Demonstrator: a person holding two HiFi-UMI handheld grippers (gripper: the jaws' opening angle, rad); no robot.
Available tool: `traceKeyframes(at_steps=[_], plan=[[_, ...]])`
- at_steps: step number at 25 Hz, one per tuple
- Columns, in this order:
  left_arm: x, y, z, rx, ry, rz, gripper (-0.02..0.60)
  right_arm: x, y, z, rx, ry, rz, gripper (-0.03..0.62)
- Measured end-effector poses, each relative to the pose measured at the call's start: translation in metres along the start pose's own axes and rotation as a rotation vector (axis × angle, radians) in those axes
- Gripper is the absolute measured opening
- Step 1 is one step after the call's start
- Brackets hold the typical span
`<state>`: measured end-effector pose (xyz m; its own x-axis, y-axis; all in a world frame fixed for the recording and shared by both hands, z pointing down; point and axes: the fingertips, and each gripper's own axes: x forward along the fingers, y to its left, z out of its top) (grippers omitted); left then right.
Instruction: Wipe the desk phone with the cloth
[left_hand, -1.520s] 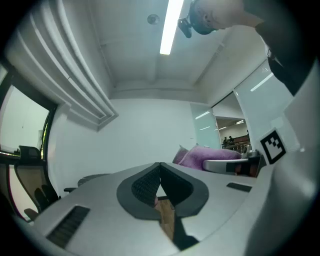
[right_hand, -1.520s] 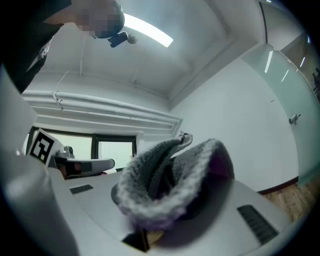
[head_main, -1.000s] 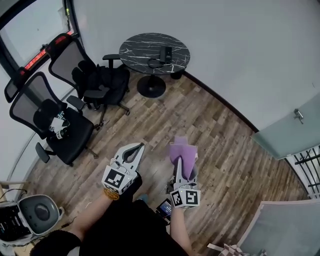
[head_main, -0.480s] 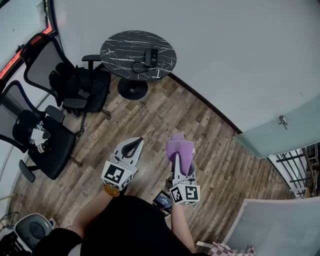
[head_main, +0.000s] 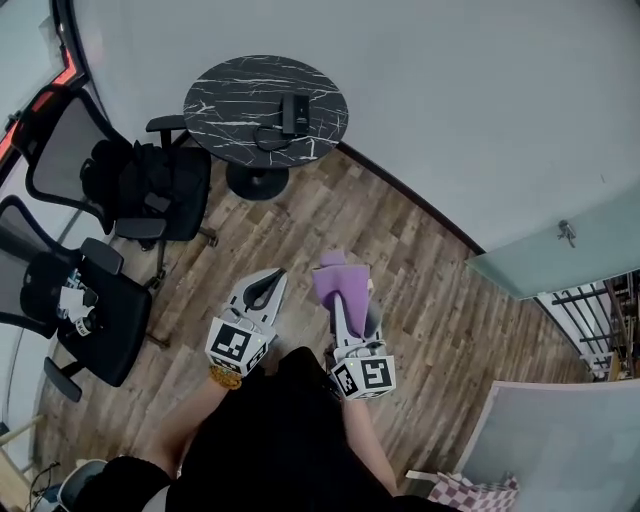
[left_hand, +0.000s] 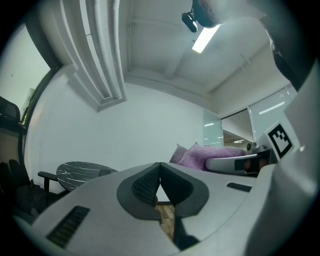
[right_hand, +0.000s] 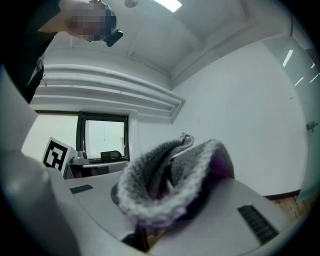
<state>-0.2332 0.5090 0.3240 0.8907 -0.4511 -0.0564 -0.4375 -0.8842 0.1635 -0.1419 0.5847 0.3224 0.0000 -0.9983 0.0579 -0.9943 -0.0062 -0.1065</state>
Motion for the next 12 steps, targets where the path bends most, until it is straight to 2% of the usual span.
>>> traceKeyframes(at_steps=[5, 12], plan=[[0.025, 0.023, -0.005, 0.011, 0.019, -0.006, 0.012, 0.022, -0.034, -0.011, 0.027, 0.032, -0.063, 0.064], [0.079, 0.067, -0.022, 0.042, 0.08, 0.042, 0.012, 0.088, -0.088, -0.027, 0.051, 0.047, -0.062, 0.064]])
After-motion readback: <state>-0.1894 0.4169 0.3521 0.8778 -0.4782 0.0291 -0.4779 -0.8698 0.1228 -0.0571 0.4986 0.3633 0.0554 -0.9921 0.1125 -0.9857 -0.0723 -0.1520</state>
